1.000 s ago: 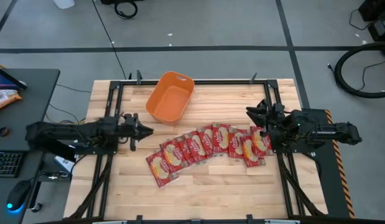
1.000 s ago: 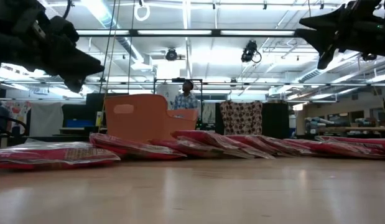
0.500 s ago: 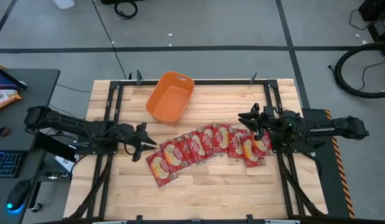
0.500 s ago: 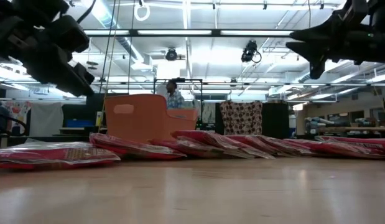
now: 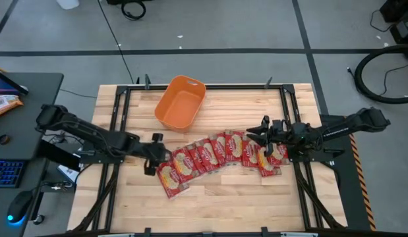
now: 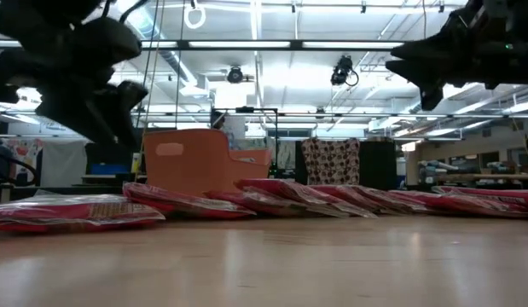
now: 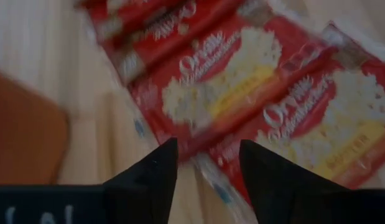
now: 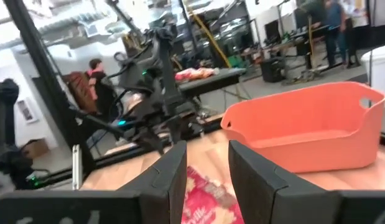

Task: Sort popcorn bags into baskets
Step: Put the red popcorn bag into the orange bin

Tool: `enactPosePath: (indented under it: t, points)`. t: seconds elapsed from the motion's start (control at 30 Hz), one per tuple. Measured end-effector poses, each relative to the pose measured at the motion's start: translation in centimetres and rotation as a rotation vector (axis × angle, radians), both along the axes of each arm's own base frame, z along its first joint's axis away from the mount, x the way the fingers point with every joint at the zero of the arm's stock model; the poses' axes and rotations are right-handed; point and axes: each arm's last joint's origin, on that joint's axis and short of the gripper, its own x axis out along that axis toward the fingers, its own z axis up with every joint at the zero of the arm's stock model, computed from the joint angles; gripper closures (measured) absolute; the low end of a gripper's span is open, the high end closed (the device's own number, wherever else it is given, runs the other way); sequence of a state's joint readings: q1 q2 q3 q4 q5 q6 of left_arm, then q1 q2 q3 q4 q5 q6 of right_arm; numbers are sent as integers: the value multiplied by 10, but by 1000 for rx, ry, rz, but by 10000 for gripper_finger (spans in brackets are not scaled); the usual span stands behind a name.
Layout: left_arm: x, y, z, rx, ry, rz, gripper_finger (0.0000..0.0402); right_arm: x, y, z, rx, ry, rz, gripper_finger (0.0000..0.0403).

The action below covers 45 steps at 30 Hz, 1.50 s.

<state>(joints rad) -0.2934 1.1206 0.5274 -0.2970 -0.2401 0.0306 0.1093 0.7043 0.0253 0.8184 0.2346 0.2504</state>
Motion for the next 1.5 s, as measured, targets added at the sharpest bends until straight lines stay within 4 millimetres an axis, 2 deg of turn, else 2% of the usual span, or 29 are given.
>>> enactPosePath:
  t: [0.2, 0.5, 0.67, 0.93, 1.03, 1.2, 1.23, 1.33, 1.5]
  points:
    - [24, -16, 0, 126, 41, -96, 208, 13, 8, 10, -36, 30, -28, 279]
    - [58, -40, -14, 256, 200, -258, 216, 33, 15, 17, -100, 46, -44, 279]
    - [64, -51, -21, 390, 245, -384, 216, 37, 16, 15, -110, 34, -47, 279]
    - [65, -52, -34, 499, 304, -438, 222, 39, 16, 16, -154, 13, -55, 279]
    - [66, -51, -34, 513, 306, -469, 255, 39, 16, 15, -154, 12, -53, 279]
    - [65, -52, -35, 488, 306, -452, 375, 40, 17, 16, -156, -7, -20, 279]
    - [65, -52, -34, 470, 301, -425, 387, 40, 18, 17, -157, -13, -9, 279]
    - [67, -53, -23, 425, 314, -354, 390, 40, 19, 17, -161, -23, 26, 279]
    - [83, -57, 39, 193, 291, -254, 397, 40, 19, 17, -162, -26, 44, 279]
